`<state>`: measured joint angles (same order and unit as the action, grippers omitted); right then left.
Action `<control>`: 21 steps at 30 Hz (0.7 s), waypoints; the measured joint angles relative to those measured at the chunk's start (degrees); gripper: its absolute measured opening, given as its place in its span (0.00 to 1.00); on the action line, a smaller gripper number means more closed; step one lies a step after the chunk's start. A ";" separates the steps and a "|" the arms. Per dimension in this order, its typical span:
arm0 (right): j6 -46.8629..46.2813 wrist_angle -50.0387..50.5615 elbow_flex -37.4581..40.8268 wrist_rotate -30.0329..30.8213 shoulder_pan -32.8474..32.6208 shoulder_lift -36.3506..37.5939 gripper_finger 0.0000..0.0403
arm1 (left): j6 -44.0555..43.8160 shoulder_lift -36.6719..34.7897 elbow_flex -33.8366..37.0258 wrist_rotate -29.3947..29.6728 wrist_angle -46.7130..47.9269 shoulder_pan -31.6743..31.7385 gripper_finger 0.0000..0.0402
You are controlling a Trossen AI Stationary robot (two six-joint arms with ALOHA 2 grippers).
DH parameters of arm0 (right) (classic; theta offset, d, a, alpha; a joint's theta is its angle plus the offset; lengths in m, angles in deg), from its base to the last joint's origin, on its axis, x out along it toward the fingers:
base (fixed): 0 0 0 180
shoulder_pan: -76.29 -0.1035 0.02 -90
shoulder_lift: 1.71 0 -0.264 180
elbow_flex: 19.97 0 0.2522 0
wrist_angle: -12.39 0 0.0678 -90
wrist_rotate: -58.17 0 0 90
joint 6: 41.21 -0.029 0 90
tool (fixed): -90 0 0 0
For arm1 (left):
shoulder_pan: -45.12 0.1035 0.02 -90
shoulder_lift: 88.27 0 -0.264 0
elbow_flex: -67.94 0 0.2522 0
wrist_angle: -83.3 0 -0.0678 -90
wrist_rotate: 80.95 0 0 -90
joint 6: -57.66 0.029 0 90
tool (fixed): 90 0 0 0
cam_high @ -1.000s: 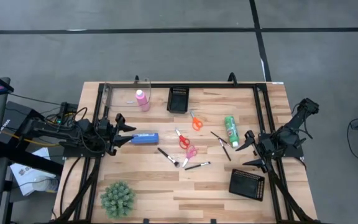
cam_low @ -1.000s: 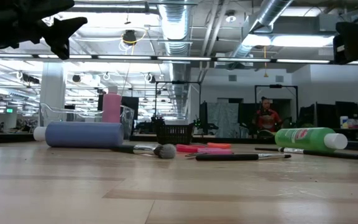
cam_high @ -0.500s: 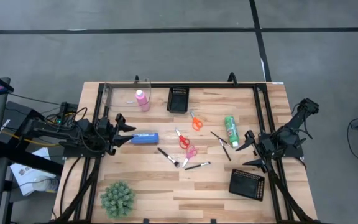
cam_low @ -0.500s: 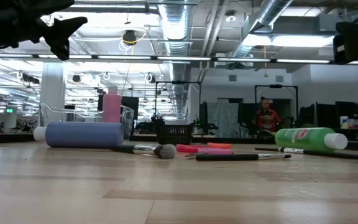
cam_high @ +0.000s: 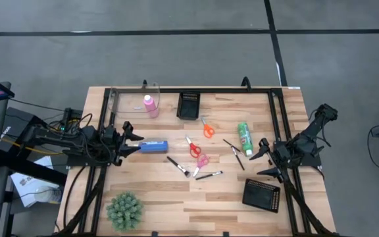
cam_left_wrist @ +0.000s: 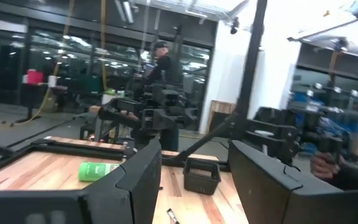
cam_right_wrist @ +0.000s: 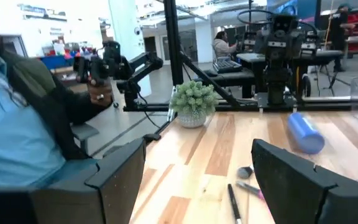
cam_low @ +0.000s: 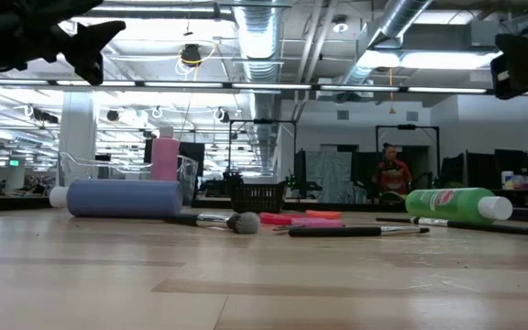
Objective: Pick & Place Paint Supplies
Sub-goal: Put the purple paint bottle into the transparent bin
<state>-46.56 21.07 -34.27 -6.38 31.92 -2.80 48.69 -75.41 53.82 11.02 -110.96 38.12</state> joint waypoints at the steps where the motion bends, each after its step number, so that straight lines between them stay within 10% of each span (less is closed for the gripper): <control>1: 0.53 -1.63 0.00 0.00 0.22 0.00 0.70 | 0.04 0.00 -0.01 -0.44 0.04 -0.01 0.45; 21: -2.64 -6.46 0.00 6.64 1.44 -0.07 0.70 | 1.26 14.45 0.00 -0.93 -1.64 -0.01 0.45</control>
<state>-49.19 14.61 -34.27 0.26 33.36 -2.87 49.95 -60.95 53.82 10.09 -112.60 38.11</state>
